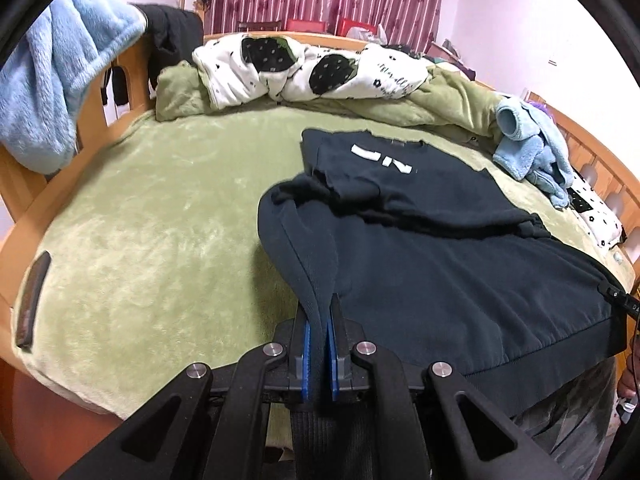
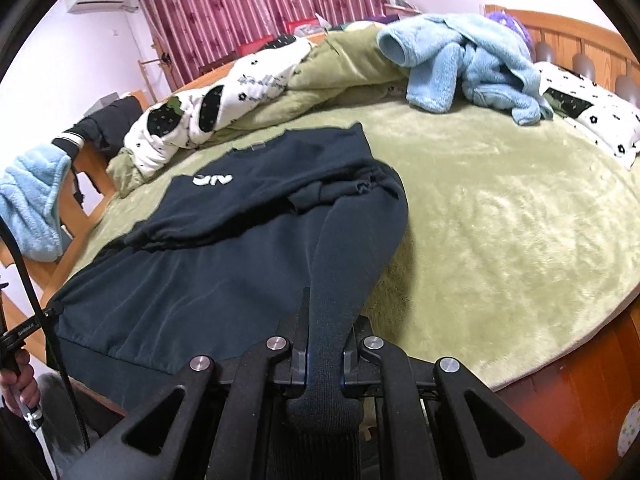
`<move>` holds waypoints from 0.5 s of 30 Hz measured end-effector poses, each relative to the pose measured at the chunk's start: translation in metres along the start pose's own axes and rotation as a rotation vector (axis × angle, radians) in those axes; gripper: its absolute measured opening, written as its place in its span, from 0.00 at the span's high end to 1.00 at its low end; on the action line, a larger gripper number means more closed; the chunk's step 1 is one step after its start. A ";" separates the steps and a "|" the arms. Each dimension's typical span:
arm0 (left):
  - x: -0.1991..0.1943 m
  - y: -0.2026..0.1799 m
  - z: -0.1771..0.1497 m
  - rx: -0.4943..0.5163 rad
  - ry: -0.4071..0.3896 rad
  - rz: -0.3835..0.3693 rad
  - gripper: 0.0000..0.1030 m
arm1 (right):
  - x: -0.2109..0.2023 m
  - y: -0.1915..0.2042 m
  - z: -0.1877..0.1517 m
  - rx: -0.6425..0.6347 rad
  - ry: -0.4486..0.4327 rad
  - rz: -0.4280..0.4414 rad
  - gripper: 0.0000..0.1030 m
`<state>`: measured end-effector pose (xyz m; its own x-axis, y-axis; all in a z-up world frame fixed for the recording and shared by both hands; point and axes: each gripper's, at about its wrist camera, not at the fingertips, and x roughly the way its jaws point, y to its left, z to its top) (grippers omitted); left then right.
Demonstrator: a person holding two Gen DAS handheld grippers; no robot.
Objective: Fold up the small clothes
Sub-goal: 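Lift the hem with both tools and fold it up over the chest, then open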
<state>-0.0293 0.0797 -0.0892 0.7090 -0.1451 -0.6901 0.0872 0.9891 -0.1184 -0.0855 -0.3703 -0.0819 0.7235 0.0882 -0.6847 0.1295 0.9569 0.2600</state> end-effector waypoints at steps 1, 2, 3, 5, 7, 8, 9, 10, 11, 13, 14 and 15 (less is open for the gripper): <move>-0.003 -0.002 0.002 0.003 -0.007 0.002 0.93 | -0.006 0.001 0.001 0.000 -0.010 0.005 0.92; -0.006 -0.004 0.005 0.002 -0.017 0.005 0.93 | -0.011 0.003 0.003 -0.002 -0.019 0.007 0.92; -0.008 -0.005 0.007 0.000 -0.021 0.007 0.93 | -0.015 0.005 0.004 -0.004 -0.027 0.007 0.92; -0.009 -0.008 0.014 -0.005 -0.030 0.015 0.93 | -0.016 0.007 0.009 -0.006 -0.035 0.008 0.92; -0.008 -0.011 0.022 -0.008 -0.039 0.032 0.93 | -0.015 0.009 0.016 0.002 -0.042 0.011 0.92; -0.007 -0.011 0.025 -0.006 -0.042 0.041 0.93 | -0.013 0.008 0.021 0.011 -0.044 0.017 0.92; -0.003 -0.012 0.031 -0.004 -0.047 0.051 0.93 | -0.012 0.008 0.027 0.018 -0.045 0.020 0.92; -0.001 -0.013 0.036 -0.003 -0.053 0.057 0.93 | -0.011 0.008 0.034 0.030 -0.052 0.021 0.92; 0.002 -0.013 0.041 -0.003 -0.058 0.060 0.93 | -0.010 0.006 0.040 0.043 -0.062 0.027 0.92; 0.009 -0.012 0.051 -0.009 -0.063 0.055 0.93 | -0.003 0.004 0.052 0.055 -0.076 0.029 0.92; 0.017 -0.010 0.060 -0.018 -0.070 0.048 0.93 | 0.002 0.003 0.060 0.062 -0.085 0.024 0.92; 0.023 -0.009 0.067 -0.022 -0.080 0.042 0.93 | 0.005 0.003 0.064 0.068 -0.090 0.024 0.92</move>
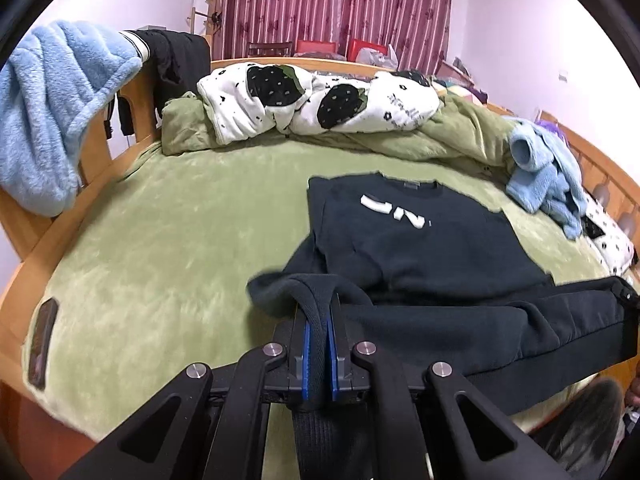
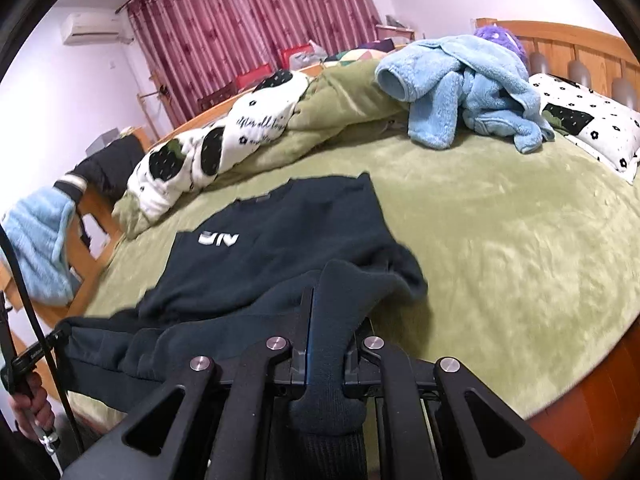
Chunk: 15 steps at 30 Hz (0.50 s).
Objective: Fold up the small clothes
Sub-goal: 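Lift the hem with both tools and fold it up over the chest, then open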
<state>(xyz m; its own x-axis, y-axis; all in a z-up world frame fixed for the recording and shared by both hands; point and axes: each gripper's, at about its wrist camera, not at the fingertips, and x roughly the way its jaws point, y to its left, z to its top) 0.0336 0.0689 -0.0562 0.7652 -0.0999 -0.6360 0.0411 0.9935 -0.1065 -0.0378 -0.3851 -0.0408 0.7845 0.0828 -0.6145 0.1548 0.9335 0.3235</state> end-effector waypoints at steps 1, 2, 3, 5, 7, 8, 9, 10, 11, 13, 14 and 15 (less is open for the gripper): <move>0.006 0.000 0.007 -0.001 -0.011 -0.006 0.93 | 0.007 -0.001 0.007 0.009 -0.008 0.004 0.92; 0.010 -0.001 0.011 -0.002 -0.019 -0.009 0.93 | 0.012 -0.003 0.013 0.016 -0.015 0.006 0.92; 0.018 0.000 0.019 -0.006 -0.028 -0.013 0.93 | 0.018 -0.003 0.020 0.024 -0.025 0.008 0.92; 0.034 -0.001 0.032 -0.013 -0.030 -0.015 0.93 | 0.033 -0.003 0.036 0.033 -0.045 0.015 0.92; 0.051 -0.004 0.046 -0.013 -0.029 -0.016 0.93 | 0.049 -0.002 0.049 0.038 -0.056 0.013 0.92; 0.063 -0.005 0.053 -0.012 -0.027 -0.014 0.93 | 0.055 -0.002 0.053 0.040 -0.057 0.011 0.92; 0.073 -0.007 0.059 -0.011 -0.022 -0.011 0.93 | 0.065 -0.002 0.060 0.043 -0.055 0.003 0.92; 0.081 -0.009 0.063 -0.012 -0.017 -0.009 0.93 | 0.073 -0.001 0.065 0.044 -0.053 -0.003 0.92; 0.091 -0.010 0.068 -0.011 -0.010 -0.009 0.93 | 0.083 -0.001 0.070 0.044 -0.050 -0.008 0.92; 0.107 -0.013 0.075 -0.007 0.002 -0.008 0.93 | 0.099 -0.001 0.078 0.037 -0.045 -0.016 0.92; 0.118 -0.014 0.078 -0.005 0.009 -0.007 0.93 | 0.108 -0.002 0.083 0.033 -0.041 -0.020 0.92; 0.127 -0.016 0.081 -0.003 0.016 -0.007 0.93 | 0.114 -0.002 0.085 0.033 -0.039 -0.022 0.92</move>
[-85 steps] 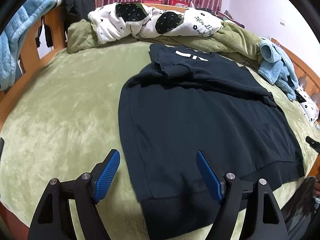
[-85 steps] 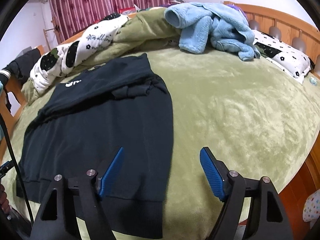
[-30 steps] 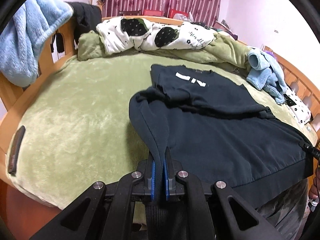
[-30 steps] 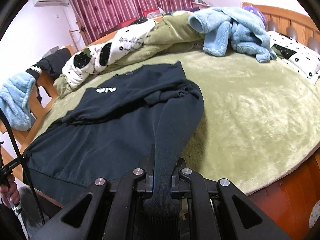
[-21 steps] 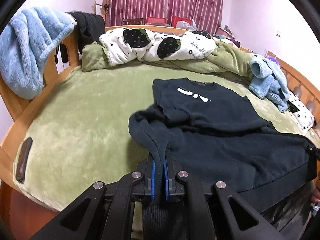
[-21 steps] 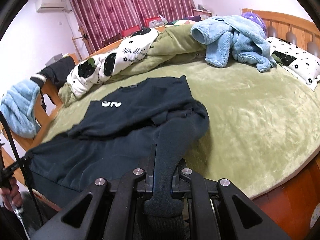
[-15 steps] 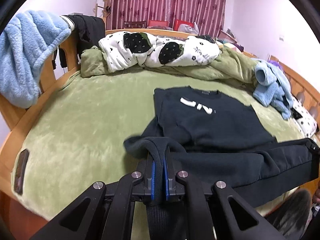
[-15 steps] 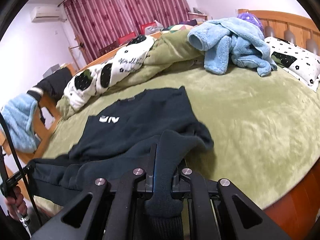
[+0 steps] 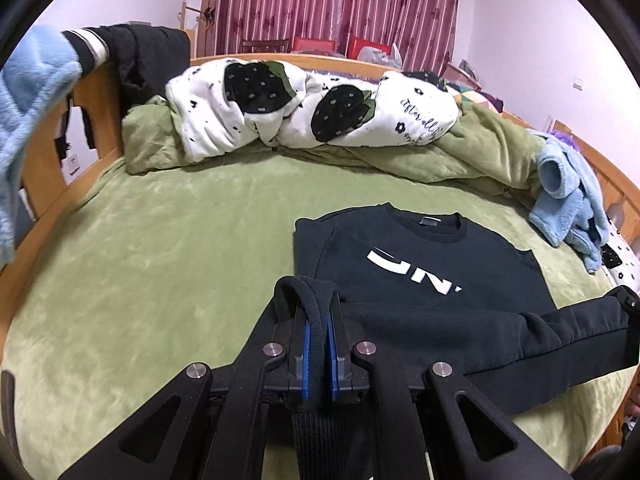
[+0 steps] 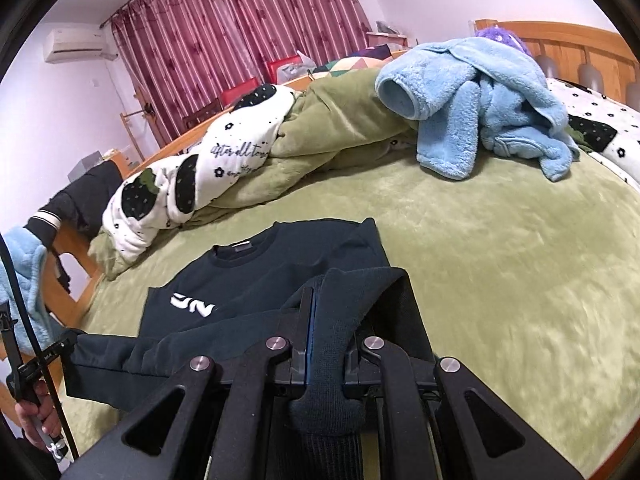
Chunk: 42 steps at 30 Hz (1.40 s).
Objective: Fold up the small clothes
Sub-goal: 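Lift the hem with both tools and fold it up over the chest, then open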
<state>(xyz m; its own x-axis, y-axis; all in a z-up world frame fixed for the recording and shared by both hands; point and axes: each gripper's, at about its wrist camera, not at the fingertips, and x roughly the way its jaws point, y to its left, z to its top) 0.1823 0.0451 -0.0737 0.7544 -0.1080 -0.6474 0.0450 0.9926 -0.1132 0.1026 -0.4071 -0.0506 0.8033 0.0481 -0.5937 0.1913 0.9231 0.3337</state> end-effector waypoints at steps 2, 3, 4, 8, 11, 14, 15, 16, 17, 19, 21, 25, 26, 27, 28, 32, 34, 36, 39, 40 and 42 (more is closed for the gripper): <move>0.016 -0.002 0.004 0.004 0.012 0.002 0.93 | 0.021 -0.003 0.006 -0.002 0.012 -0.003 0.92; 0.027 -0.003 0.007 0.004 0.018 0.002 0.93 | 0.031 -0.005 0.009 -0.003 0.020 -0.006 0.92; 0.033 -0.004 0.009 0.003 0.022 0.003 0.93 | 0.039 -0.005 0.010 -0.003 0.027 -0.008 0.92; 0.068 -0.005 0.017 0.008 0.043 0.010 0.93 | 0.075 -0.011 0.017 0.005 0.054 -0.007 0.92; 0.088 -0.004 0.017 0.022 0.055 0.022 0.93 | 0.100 -0.013 0.020 -0.004 0.069 -0.017 0.92; 0.104 -0.001 0.012 0.026 0.085 0.019 0.92 | 0.123 -0.015 0.016 -0.014 0.088 -0.044 0.92; 0.108 0.000 0.010 0.026 0.092 0.017 0.92 | 0.128 -0.016 0.013 -0.016 0.094 -0.054 0.92; 0.112 0.001 0.008 0.025 0.099 0.017 0.92 | 0.132 -0.017 0.010 -0.021 0.100 -0.067 0.92; 0.116 0.001 0.006 0.023 0.109 0.019 0.92 | 0.137 -0.018 0.007 -0.030 0.109 -0.083 0.92; 0.121 -0.001 0.003 0.022 0.121 0.027 0.91 | 0.144 -0.018 0.003 -0.045 0.126 -0.104 0.91; 0.125 -0.006 -0.001 0.041 0.123 0.047 0.91 | 0.152 -0.018 0.001 -0.055 0.159 -0.125 0.90; 0.123 -0.011 -0.003 0.073 0.113 0.075 0.90 | 0.156 -0.020 -0.003 -0.047 0.172 -0.132 0.90; 0.122 -0.012 -0.004 0.076 0.113 0.078 0.89 | 0.155 -0.020 -0.003 -0.048 0.171 -0.130 0.89; 0.120 -0.013 -0.004 0.079 0.112 0.080 0.88 | 0.154 -0.020 -0.002 -0.047 0.170 -0.128 0.88; 0.119 -0.013 -0.005 0.079 0.111 0.079 0.85 | 0.153 -0.019 -0.001 -0.047 0.170 -0.126 0.88; 0.111 -0.015 -0.006 0.082 0.115 0.064 0.71 | 0.142 -0.012 0.003 -0.069 0.166 -0.132 0.86; 0.107 -0.018 -0.008 0.091 0.111 0.058 0.63 | 0.136 -0.010 0.005 -0.080 0.155 -0.130 0.85; 0.102 -0.020 -0.009 0.097 0.105 0.066 0.55 | 0.132 -0.007 0.007 -0.090 0.155 -0.135 0.85; 0.093 -0.018 -0.010 0.063 0.106 0.059 0.41 | 0.122 -0.005 0.010 -0.073 0.145 -0.133 0.79; 0.089 -0.018 -0.010 0.048 0.101 0.050 0.39 | 0.117 -0.004 0.012 -0.068 0.133 -0.136 0.71; 0.082 -0.020 -0.010 0.046 0.093 0.045 0.39 | 0.107 -0.002 0.014 -0.062 0.105 -0.135 0.66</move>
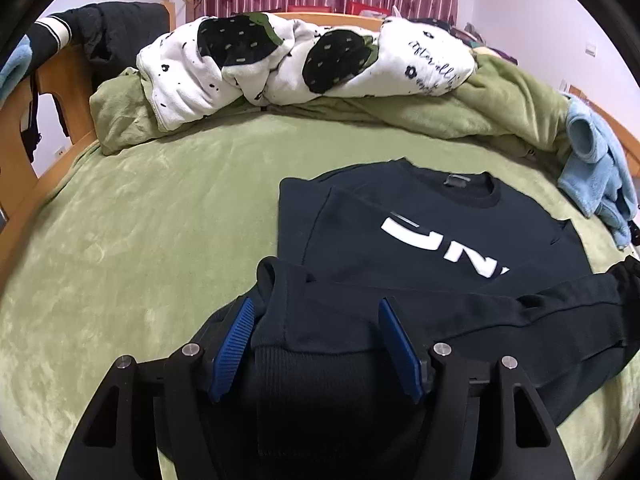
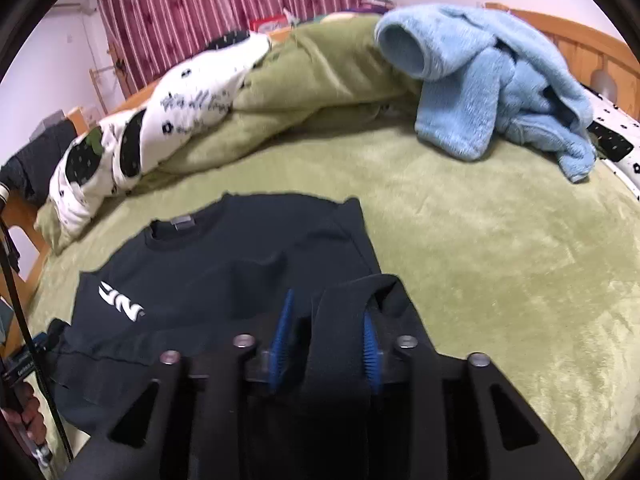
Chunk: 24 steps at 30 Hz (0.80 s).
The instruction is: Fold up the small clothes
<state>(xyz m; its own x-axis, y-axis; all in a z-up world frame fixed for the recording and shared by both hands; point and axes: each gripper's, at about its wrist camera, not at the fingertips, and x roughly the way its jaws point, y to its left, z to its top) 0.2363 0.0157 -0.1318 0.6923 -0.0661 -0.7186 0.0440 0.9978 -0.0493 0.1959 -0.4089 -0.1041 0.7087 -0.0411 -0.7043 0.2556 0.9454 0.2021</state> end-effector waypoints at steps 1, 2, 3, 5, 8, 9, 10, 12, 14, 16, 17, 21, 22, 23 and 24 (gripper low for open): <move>-0.002 -0.001 -0.001 0.005 -0.001 0.000 0.37 | -0.006 0.000 0.001 0.003 -0.010 0.003 0.66; -0.007 -0.003 -0.001 0.010 -0.005 0.002 0.36 | -0.011 0.001 0.001 0.006 -0.016 0.006 0.65; -0.011 -0.004 -0.002 0.009 -0.009 0.005 0.36 | -0.014 0.001 0.002 0.009 -0.021 0.008 0.64; -0.020 -0.005 -0.004 0.001 -0.018 0.002 0.35 | -0.024 0.002 0.001 0.016 -0.036 0.014 0.64; -0.032 -0.006 -0.007 -0.018 -0.024 -0.004 0.32 | -0.039 0.008 -0.001 -0.002 -0.043 0.022 0.62; -0.039 -0.006 -0.009 -0.030 -0.034 -0.009 0.32 | -0.042 0.010 -0.002 -0.008 -0.044 0.020 0.61; -0.043 -0.006 -0.010 -0.036 -0.042 -0.013 0.32 | -0.047 0.014 -0.004 -0.020 -0.048 0.015 0.59; -0.052 -0.006 -0.014 -0.044 -0.060 -0.015 0.32 | -0.056 0.019 -0.009 -0.042 -0.064 0.008 0.55; -0.058 -0.006 -0.016 -0.046 -0.064 -0.011 0.32 | -0.062 0.022 -0.012 -0.051 -0.078 -0.005 0.53; -0.065 -0.008 -0.018 -0.043 -0.069 -0.009 0.32 | -0.069 0.025 -0.016 -0.056 -0.090 -0.017 0.53; -0.068 -0.009 -0.019 -0.039 -0.074 -0.003 0.32 | -0.073 0.026 -0.018 -0.053 -0.095 -0.018 0.53; -0.082 -0.012 -0.021 -0.018 -0.085 0.018 0.32 | -0.084 0.027 -0.023 -0.051 -0.096 -0.018 0.49; -0.084 -0.012 -0.022 -0.023 -0.086 0.016 0.32 | -0.086 0.027 -0.024 -0.053 -0.095 -0.015 0.47; -0.089 -0.011 -0.025 -0.037 -0.090 0.010 0.32 | -0.087 0.027 -0.026 -0.055 -0.094 -0.009 0.47; -0.092 -0.009 -0.027 -0.050 -0.094 0.007 0.32 | -0.089 0.028 -0.028 -0.062 -0.091 -0.002 0.47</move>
<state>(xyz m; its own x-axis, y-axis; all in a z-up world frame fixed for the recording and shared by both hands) 0.1531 0.0126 -0.0837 0.7570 -0.0560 -0.6510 0.0042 0.9967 -0.0810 0.1219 -0.3698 -0.0547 0.7655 -0.0693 -0.6397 0.2177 0.9634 0.1562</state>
